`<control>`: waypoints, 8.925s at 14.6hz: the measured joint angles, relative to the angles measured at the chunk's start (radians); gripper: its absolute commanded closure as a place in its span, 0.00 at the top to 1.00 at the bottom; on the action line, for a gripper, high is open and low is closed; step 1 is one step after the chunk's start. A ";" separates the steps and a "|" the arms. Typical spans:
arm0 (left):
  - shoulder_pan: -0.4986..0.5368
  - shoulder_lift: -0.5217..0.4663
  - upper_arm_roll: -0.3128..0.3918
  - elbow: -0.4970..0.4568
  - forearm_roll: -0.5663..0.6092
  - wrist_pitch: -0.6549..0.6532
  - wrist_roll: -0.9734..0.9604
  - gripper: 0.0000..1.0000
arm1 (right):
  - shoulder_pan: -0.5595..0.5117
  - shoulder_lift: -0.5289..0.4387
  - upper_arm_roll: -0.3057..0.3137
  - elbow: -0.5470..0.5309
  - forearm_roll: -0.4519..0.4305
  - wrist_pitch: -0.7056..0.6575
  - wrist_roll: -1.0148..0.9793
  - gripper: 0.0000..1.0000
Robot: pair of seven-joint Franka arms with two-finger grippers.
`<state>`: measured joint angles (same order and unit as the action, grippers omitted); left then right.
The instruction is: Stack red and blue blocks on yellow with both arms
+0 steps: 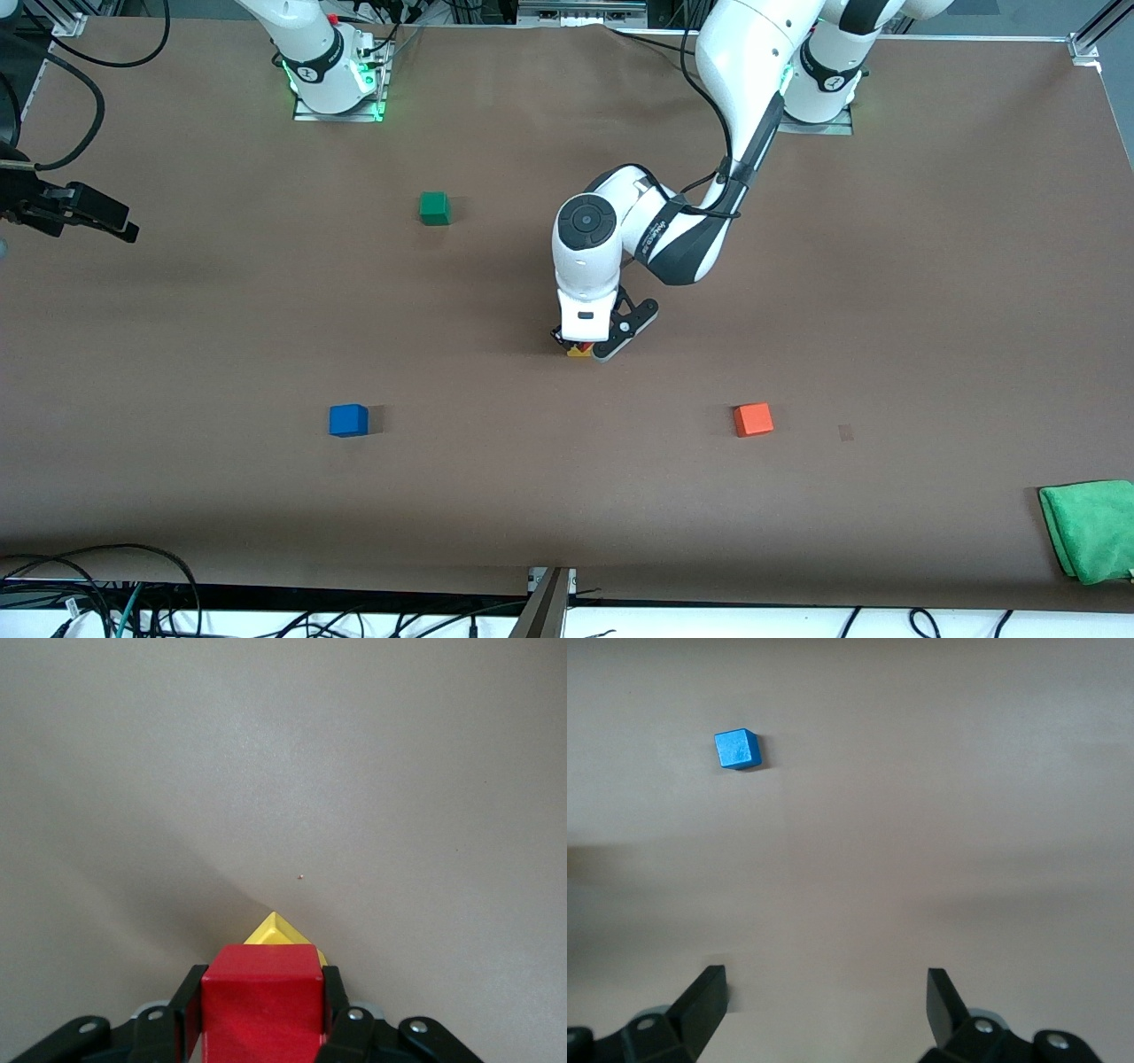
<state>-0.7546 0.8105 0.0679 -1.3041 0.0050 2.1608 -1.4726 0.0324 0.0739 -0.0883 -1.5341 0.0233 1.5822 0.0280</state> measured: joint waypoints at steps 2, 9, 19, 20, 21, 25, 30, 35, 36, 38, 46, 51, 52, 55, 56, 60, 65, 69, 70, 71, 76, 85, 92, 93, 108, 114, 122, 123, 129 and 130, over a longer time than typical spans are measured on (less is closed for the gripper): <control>0.000 0.000 0.001 0.000 0.010 0.000 0.000 0.00 | 0.000 0.000 0.000 0.001 -0.002 0.001 0.000 1.00; 0.000 0.014 0.001 0.000 0.014 -0.002 0.000 0.00 | 0.000 0.028 0.001 0.002 -0.002 0.033 -0.002 1.00; -0.001 0.015 0.003 0.001 0.064 -0.012 -0.002 1.00 | 0.000 0.124 0.005 0.001 -0.008 0.049 -0.111 1.00; -0.003 0.015 0.003 0.001 0.071 -0.015 -0.003 1.00 | 0.002 0.148 0.008 0.001 -0.008 0.059 -0.111 1.00; -0.004 0.015 0.003 0.002 0.072 -0.016 -0.003 1.00 | 0.008 0.173 0.010 0.001 -0.008 0.077 -0.111 1.00; -0.008 0.016 0.003 0.046 0.072 -0.047 -0.018 1.00 | 0.040 0.265 0.016 0.001 -0.008 0.175 -0.109 1.00; -0.010 0.015 0.002 0.196 0.071 -0.176 -0.043 1.00 | 0.087 0.384 0.021 0.001 -0.002 0.340 -0.071 1.00; -0.011 0.015 0.001 0.218 0.071 -0.309 0.030 1.00 | 0.145 0.521 0.024 0.007 0.038 0.546 -0.063 1.00; -0.011 0.012 0.001 0.228 0.071 -0.362 0.076 1.00 | 0.153 0.551 0.025 0.014 0.040 0.586 -0.063 1.00; -0.007 -0.009 0.002 0.244 0.058 -0.420 0.149 1.00 | 0.164 0.609 0.025 0.046 0.040 0.634 -0.063 1.00; 0.135 -0.199 0.009 0.256 -0.033 -0.726 0.616 1.00 | 0.166 0.738 0.041 0.139 0.040 0.725 -0.063 1.00; 0.253 -0.257 0.012 0.251 -0.035 -0.854 0.891 1.00 | 0.167 0.775 0.045 0.148 0.041 0.762 -0.063 0.98; 0.282 -0.273 0.013 0.244 -0.035 -0.868 0.949 1.00 | 0.167 0.778 0.045 0.148 0.041 0.764 -0.063 0.93; 0.387 -0.349 0.017 0.189 -0.035 -0.888 1.127 1.00 | 0.167 0.784 0.047 0.148 0.048 0.766 -0.063 0.70; 0.421 -0.373 0.018 0.171 -0.035 -0.896 1.178 1.00 | 0.167 0.784 0.050 0.149 0.056 0.766 -0.063 0.59; 0.529 -0.425 0.021 0.138 -0.030 -0.931 1.329 1.00 | 0.167 0.785 0.054 0.149 0.064 0.765 -0.063 0.14; 0.664 -0.475 0.021 0.107 -0.009 -0.954 1.526 1.00 | 0.185 0.773 0.083 0.173 0.066 0.689 -0.050 0.13; 0.753 -0.535 0.022 0.005 0.014 -0.894 1.664 1.00 | 0.236 0.713 0.104 0.236 0.067 0.530 0.084 0.13; 0.763 -0.546 0.022 -0.026 0.027 -0.863 1.688 1.00 | 0.255 0.701 0.109 0.267 0.067 0.481 0.129 0.13; 0.767 -0.554 0.022 -0.056 0.032 -0.828 1.697 1.00 | 0.277 0.692 0.113 0.301 0.067 0.440 0.176 0.13; 0.743 -0.599 0.011 -0.253 0.026 -0.592 1.683 1.00 | 0.452 0.690 0.122 0.396 0.068 0.386 0.474 0.13; 0.660 -0.721 0.004 -0.391 -0.018 -0.458 1.522 1.00 | 0.666 0.736 0.112 0.411 0.013 0.526 0.799 0.15; 0.660 -0.856 0.002 -0.382 -0.019 -0.486 1.514 1.00 | 0.699 0.783 0.112 0.412 -0.020 0.585 0.851 0.18; 0.660 -0.861 0.001 -0.369 -0.019 -0.486 1.509 1.00 | 0.700 0.784 0.111 0.412 -0.022 0.586 0.852 0.18; 0.676 -0.857 0.009 -0.339 -0.032 -0.510 1.492 1.00 | 0.712 0.788 0.111 0.412 -0.043 0.578 0.855 0.25; 0.661 -0.855 -0.019 -0.393 -0.049 -0.492 1.493 1.00 | 0.713 0.794 0.110 0.412 -0.063 0.578 0.864 1.00; 0.673 -0.858 -0.015 -0.393 -0.049 -0.449 1.493 1.00 | 0.713 0.795 0.104 0.428 -0.064 0.559 0.900 1.00; 0.682 -0.858 -0.013 -0.393 -0.049 -0.440 1.493 1.00 | 0.713 0.791 0.099 0.437 -0.064 0.541 0.902 1.00; 0.698 -0.860 -0.017 -0.393 -0.049 -0.435 1.494 1.00 | 0.580 0.626 0.070 0.469 -0.063 0.404 0.901 1.00; 0.698 -0.860 -0.019 -0.394 -0.049 -0.436 1.494 1.00 | 0.544 0.599 0.070 0.469 -0.056 0.364 0.896 1.00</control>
<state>-0.0571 -0.0492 0.0493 -1.6981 -0.0444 1.7247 0.0212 0.5761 0.6730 -0.0179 -1.0656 -0.0331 1.9465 0.9236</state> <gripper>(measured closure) 0.000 0.000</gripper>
